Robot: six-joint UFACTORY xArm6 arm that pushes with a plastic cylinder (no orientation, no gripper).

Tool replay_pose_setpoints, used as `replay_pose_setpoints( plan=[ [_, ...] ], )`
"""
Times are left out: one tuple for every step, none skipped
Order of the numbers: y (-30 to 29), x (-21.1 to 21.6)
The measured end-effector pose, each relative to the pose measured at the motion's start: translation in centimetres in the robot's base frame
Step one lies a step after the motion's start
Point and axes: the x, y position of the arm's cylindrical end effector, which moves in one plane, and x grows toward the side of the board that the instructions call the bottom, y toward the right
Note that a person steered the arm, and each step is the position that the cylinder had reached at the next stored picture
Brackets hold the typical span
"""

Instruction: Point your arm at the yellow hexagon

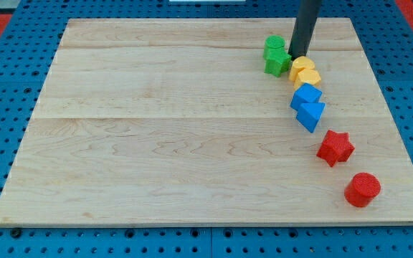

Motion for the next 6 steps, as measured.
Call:
replay_pose_setpoints(
  plan=[
    [1.8,0.0],
    [5.0,0.0],
    [7.8,0.0],
    [9.8,0.1],
    [13.9,1.7],
    [13.9,5.5]
  ],
)
